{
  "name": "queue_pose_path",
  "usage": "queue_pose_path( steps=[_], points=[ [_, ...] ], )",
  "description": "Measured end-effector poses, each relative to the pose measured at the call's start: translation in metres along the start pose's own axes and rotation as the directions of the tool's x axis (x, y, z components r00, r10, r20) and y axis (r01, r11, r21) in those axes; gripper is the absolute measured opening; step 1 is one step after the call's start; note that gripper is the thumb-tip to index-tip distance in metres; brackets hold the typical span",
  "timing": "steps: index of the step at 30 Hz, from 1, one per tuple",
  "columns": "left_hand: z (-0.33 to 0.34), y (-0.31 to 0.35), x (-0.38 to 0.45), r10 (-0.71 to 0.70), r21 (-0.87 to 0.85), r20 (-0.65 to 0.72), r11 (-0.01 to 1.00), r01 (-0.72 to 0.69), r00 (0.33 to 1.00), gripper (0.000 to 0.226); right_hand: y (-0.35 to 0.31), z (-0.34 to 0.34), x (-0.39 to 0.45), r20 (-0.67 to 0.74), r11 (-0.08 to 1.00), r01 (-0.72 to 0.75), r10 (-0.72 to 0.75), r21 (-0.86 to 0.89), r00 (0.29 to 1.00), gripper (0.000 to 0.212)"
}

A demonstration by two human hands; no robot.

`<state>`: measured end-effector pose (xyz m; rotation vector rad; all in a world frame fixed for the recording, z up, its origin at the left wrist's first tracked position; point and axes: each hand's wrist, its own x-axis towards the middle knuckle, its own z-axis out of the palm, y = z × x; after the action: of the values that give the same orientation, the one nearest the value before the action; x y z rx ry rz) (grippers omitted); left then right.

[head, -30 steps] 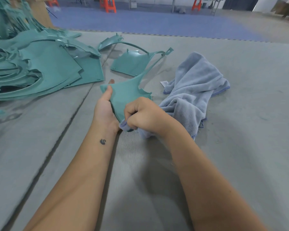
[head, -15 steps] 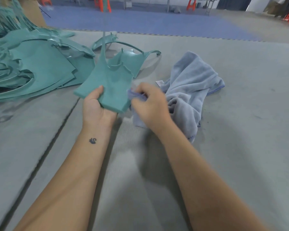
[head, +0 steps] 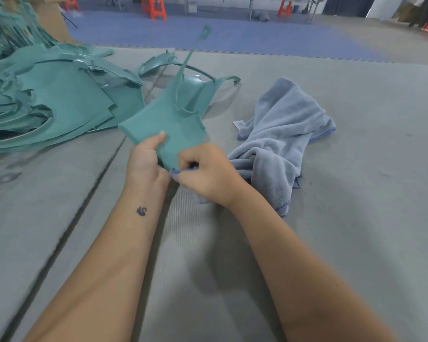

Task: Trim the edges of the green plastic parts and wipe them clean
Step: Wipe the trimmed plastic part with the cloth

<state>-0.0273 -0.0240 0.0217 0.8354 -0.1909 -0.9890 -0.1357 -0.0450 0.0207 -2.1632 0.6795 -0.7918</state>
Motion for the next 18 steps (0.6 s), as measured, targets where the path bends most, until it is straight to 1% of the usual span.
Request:
queue_pose_path(
  steps=[1,2,3,4,5,6,7,8,10,11,12,13,15,16,18],
  points=[
    [0.0,0.0,0.002,-0.007,-0.003,-0.008,1.0,0.007,1.0,0.035,-0.001,-0.001,0.0,-0.086,0.989,-0.042,0.054,0.14,0.995,0.042],
    [0.0,0.0,0.003,-0.01,-0.005,-0.008,1.0,0.01,1.0,0.037,-0.002,-0.004,0.0,-0.234,0.97,-0.049,0.107,0.24,0.966,0.035],
    [0.0,0.001,0.004,-0.007,-0.003,-0.002,1.0,0.007,1.0,0.037,-0.001,-0.008,0.0,-0.412,0.962,-0.034,0.149,0.272,0.899,0.028],
    [-0.001,0.001,0.005,-0.001,0.007,0.009,1.0,0.001,1.0,0.035,0.001,-0.013,0.001,-0.568,0.965,-0.028,0.176,0.26,0.804,0.027],
    [-0.002,0.001,0.004,0.004,0.024,0.026,1.0,-0.005,1.0,0.033,0.004,-0.018,0.001,-0.673,0.97,-0.033,0.19,0.239,0.714,0.028],
    [-0.003,0.0,0.003,0.006,0.048,0.052,0.999,-0.008,0.999,0.032,0.007,-0.022,0.001,-0.73,0.977,-0.042,0.186,0.211,0.658,0.026],
    [-0.003,-0.001,0.001,-0.001,0.072,0.088,0.997,-0.005,0.996,0.032,0.01,-0.023,0.001,-0.749,0.983,-0.047,0.166,0.177,0.642,0.021],
    [-0.002,-0.003,-0.001,-0.013,0.091,0.131,0.996,0.001,0.991,0.033,0.012,-0.022,0.001,-0.735,0.989,-0.048,0.136,0.14,0.664,0.015],
    [0.003,-0.007,-0.007,-0.035,0.103,0.236,0.995,0.011,0.971,0.031,0.014,-0.015,0.002,-0.639,0.997,-0.03,0.07,0.073,0.766,0.005],
    [0.005,-0.009,-0.009,-0.038,0.087,0.285,0.996,0.014,0.958,0.033,0.014,-0.01,0.002,-0.572,0.999,-0.009,0.031,0.041,0.82,0.007],
    [0.007,-0.01,-0.011,-0.038,0.064,0.313,0.998,0.019,0.949,0.036,0.014,-0.006,0.002,-0.509,1.0,0.017,-0.013,0.003,0.861,0.013],
    [0.007,-0.01,-0.011,-0.035,0.038,0.316,0.999,0.024,0.948,0.036,0.014,-0.003,0.003,-0.456,0.998,0.051,-0.058,-0.027,0.888,0.018],
    [0.004,-0.007,-0.01,-0.037,-0.024,0.298,0.999,0.046,0.954,0.033,0.012,-0.001,0.003,-0.369,0.991,0.128,-0.137,-0.049,0.919,0.02],
    [0.001,-0.006,-0.007,-0.032,-0.058,0.294,0.997,0.051,0.955,0.039,0.011,0.0,0.002,-0.325,0.987,0.155,-0.162,-0.045,0.932,0.019],
    [-0.004,-0.003,-0.004,0.004,-0.119,0.282,0.992,0.031,0.959,0.05,0.007,0.001,0.002,-0.221,0.989,0.148,-0.145,-0.007,0.964,0.015]
  ],
)
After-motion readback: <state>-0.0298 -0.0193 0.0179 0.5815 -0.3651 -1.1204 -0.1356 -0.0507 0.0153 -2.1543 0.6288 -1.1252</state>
